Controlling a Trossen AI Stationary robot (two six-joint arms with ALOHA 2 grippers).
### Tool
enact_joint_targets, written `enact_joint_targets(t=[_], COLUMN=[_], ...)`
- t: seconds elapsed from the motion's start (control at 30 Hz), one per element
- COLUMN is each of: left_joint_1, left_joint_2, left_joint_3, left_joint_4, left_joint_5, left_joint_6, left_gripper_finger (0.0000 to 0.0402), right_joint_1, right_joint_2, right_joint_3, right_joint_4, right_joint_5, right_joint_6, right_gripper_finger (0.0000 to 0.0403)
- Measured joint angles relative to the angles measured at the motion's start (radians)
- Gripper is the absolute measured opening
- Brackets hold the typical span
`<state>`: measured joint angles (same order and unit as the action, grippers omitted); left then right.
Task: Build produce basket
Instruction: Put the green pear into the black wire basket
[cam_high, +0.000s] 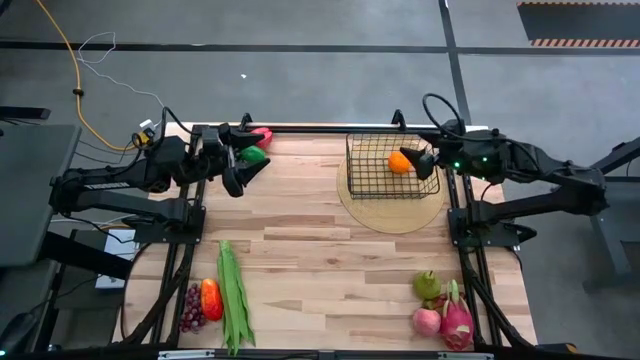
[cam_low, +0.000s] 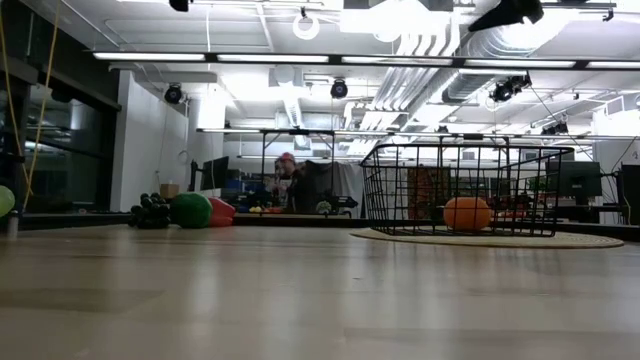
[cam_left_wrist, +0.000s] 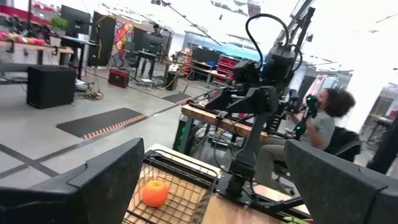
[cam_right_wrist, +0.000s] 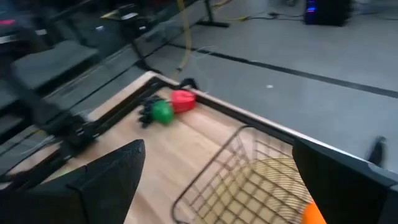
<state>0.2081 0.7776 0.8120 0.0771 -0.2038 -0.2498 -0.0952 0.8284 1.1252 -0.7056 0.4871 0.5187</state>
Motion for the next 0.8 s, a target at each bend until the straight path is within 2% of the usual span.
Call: enact_joint_targets(t=[0.2,0.27,0.37,0.43,0.5,0.6,0.8], left_joint_1=[0.000,0.001,0.001,0.001,0.000,0.001,0.001], left_joint_2=[0.000,0.000,-0.005,-0.008,-0.009,-0.009,-0.009], left_joint_3=[0.000,0.000,0.000,0.000,0.000,0.000,0.000], left_joint_4=[-0.006,-0.006,-0.006,-0.005,-0.006,-0.006,-0.038], left_joint_5=[0.015,0.032,0.095,0.132,0.155,0.159,0.150], left_joint_6=[0.000,-0.002,-0.010,-0.028,-0.044,-0.030,-0.028], left_gripper_finger=[0.0376,0.0376,0.0376,0.0376,0.0376,0.0376,0.0376], right_joint_1=[-0.003,-0.003,0.003,0.017,0.039,0.105,0.306], right_joint_2=[0.034,0.050,0.078,0.097,0.121,0.165,0.281], right_joint_3=[0.000,0.000,0.000,0.000,0.000,0.000,0.000], right_joint_4=[0.021,0.065,0.190,0.271,0.291,0.200,-0.136], right_joint_5=[-0.054,-0.128,-0.300,-0.390,-0.437,-0.470,-0.594], right_joint_6=[0.033,0.018,-0.030,-0.003,0.071,0.226,0.516], right_gripper_finger=[0.0397,0.0397,0.0397,0.0397,0.0397,0.0397,0.0397])
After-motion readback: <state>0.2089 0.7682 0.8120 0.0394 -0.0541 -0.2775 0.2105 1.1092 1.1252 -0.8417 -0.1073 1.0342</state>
